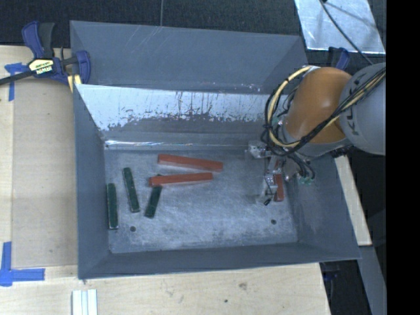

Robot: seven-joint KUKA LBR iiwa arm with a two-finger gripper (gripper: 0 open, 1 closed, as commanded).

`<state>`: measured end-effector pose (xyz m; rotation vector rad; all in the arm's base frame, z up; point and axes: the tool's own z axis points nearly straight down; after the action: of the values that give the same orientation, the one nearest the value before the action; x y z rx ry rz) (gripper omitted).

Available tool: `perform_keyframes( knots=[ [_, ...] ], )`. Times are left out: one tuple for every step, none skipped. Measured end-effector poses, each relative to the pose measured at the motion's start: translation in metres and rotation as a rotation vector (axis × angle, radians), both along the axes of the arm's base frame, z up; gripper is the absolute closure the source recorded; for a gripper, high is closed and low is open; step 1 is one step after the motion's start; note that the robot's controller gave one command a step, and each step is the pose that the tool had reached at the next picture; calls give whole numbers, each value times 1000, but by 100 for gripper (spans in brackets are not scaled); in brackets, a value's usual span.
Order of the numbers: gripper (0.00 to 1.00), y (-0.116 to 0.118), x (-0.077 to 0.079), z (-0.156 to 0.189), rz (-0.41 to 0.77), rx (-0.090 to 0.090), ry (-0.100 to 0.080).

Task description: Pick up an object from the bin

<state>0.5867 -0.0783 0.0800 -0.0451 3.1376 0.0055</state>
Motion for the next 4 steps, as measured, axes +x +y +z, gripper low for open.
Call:
perform_keyframes(
  knots=[
    [0,33,7,80,-84,-2,-9],
    [0,44,-7,66,43,-3,2],
    [0,98,11,2,-15,-1,7],
    [100,94,13,6,-17,-4,2]
  ],
)
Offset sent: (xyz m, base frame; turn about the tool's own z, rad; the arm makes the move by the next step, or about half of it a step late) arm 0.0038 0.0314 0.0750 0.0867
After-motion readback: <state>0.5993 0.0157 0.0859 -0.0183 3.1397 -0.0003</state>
